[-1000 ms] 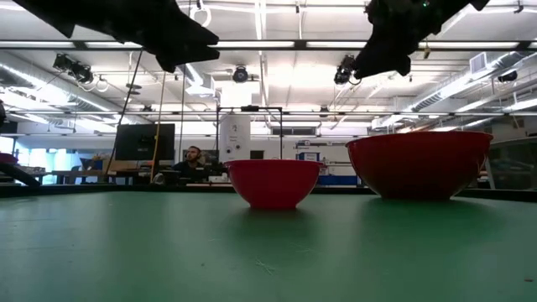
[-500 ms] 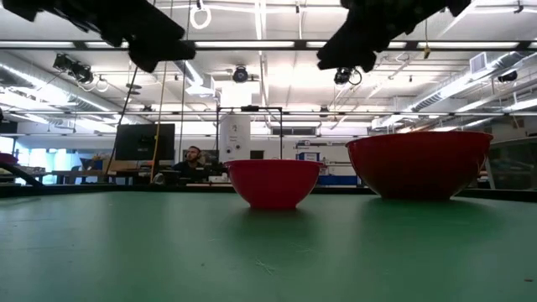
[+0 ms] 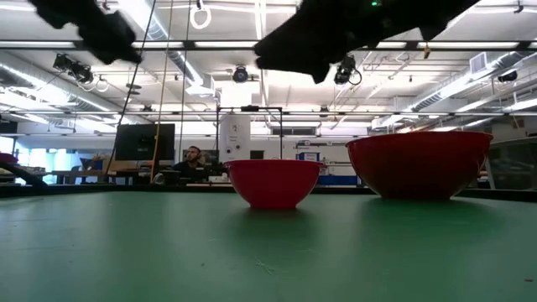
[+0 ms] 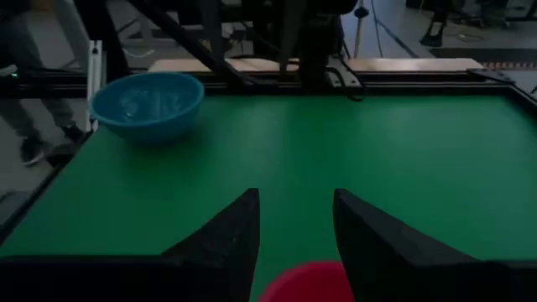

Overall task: Nest bowls inside each other
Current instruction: Stack the blue bowl on top of the green bowl

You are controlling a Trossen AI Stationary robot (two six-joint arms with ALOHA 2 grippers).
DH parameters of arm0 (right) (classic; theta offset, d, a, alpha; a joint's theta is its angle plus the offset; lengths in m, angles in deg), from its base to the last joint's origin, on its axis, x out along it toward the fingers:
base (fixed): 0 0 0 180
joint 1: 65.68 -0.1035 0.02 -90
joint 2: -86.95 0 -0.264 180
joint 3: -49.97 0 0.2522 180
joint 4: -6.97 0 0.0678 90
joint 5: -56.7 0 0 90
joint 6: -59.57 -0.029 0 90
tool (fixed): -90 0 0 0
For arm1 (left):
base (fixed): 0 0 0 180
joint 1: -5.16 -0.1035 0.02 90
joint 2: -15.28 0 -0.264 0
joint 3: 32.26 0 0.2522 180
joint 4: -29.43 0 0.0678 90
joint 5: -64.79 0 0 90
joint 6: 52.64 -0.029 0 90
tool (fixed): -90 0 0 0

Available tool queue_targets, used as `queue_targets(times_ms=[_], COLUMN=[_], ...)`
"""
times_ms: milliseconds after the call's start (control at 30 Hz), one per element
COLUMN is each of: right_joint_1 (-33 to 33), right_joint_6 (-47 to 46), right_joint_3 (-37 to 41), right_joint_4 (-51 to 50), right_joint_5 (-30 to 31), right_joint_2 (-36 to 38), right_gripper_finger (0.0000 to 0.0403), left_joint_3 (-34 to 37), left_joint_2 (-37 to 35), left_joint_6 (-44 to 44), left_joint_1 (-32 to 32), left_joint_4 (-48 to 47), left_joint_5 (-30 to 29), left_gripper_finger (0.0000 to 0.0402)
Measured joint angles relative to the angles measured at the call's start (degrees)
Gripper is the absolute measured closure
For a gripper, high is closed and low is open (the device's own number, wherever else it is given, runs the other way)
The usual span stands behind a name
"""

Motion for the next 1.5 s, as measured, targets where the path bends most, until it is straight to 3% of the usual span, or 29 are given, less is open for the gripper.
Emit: queue_targets(times_ms=[167,367,567,700,933,1133,1500], right_joint_1=[-1.34,-1.93,-1.46,-1.61,-1.74,-1.73,-1.44], right_joint_6=[1.96,2.62,-5.04,-5.17,-7.15,-7.23,-7.23], right_joint_3=[-7.14,-18.06,-27.74,-33.13,-34.75,-34.51,-34.51], right_joint_4=[-0.41,-2.62,-2.16,-4.75,-4.93,-5.45,-6.91], right_joint_5=[1.17,1.1,-3.85,-5.48,-4.51,-1.17,-0.85], right_joint_2=[-8.13,-16.59,-24.1,-28.75,-30.25,-29.88,-29.84], right_gripper_finger=[0.0245,0.0246,0.0246,0.0246,0.0246,0.0246,0.0246], left_joint_3=[-1.6,-1.6,-1.6,-1.6,-1.57,-0.85,0.85], left_joint_2=[-0.01,0.02,0.02,0.02,0.02,0.37,4.79], left_joint_6=[10.31,18.03,23.28,28.22,35.61,42.7,57.71], left_joint_1=[4.07,8.97,12.62,14.11,17.56,22.7,31.85], left_joint_4=[-9.94,-12.95,-15.01,-19.03,-19.52,-19.78,-20.48], left_joint_5=[0.93,0.95,1.02,5.54,12.87,13.94,18.91], left_gripper_finger=[0.0169,0.0169,0.0169,0.0169,0.0169,0.0169,0.0169])
